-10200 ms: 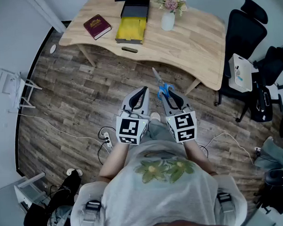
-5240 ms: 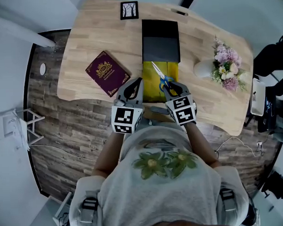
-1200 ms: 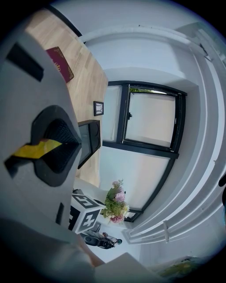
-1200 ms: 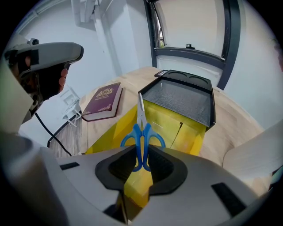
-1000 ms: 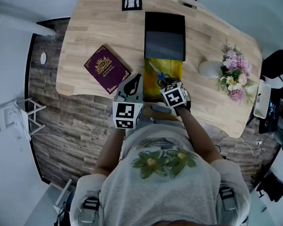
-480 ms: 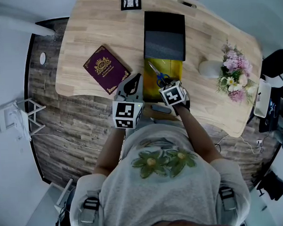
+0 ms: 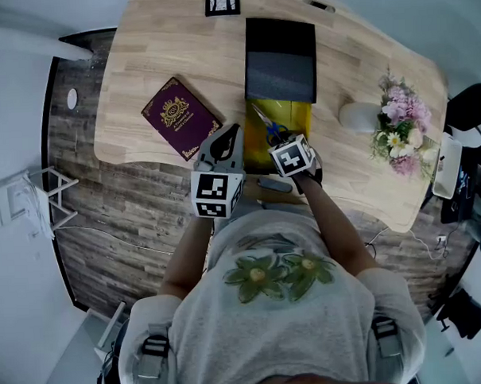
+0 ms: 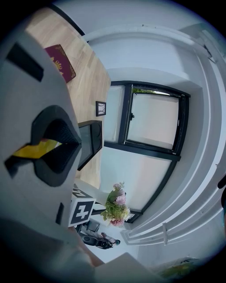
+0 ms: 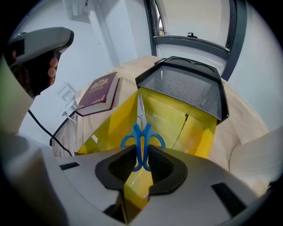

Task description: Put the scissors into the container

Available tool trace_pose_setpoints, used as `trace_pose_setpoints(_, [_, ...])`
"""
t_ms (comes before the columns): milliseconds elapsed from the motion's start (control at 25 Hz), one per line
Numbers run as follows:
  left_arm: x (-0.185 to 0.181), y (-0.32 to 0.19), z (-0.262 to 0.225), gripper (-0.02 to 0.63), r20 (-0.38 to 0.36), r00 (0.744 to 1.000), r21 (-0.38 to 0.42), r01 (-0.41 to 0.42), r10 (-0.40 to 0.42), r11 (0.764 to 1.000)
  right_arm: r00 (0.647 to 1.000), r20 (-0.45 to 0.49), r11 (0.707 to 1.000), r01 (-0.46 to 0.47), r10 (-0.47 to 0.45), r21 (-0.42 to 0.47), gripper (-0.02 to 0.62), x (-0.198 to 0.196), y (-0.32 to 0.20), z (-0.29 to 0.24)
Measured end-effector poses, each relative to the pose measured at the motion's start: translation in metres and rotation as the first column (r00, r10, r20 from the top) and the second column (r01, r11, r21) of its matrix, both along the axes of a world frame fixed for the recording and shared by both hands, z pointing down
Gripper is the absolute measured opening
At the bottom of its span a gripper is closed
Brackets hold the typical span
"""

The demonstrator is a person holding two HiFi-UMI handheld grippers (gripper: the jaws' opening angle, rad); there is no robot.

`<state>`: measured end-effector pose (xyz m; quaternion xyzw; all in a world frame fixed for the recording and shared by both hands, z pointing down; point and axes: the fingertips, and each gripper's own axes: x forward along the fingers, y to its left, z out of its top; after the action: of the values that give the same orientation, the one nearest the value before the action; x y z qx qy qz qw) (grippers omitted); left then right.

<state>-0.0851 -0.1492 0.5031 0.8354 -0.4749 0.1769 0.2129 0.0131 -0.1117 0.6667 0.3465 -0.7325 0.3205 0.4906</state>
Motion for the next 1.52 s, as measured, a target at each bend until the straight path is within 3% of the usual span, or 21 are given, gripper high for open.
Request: trace_pose_setpoints(1520, [-0.001, -0.013, 0.016, 0.007, 0.005, 1.000, -0.034, -0.018, 0.018, 0.999, 0.998, -0.057, 0.997, -0.021, 0.017, -0.074, 0.080, 0.000, -0.005, 0.031])
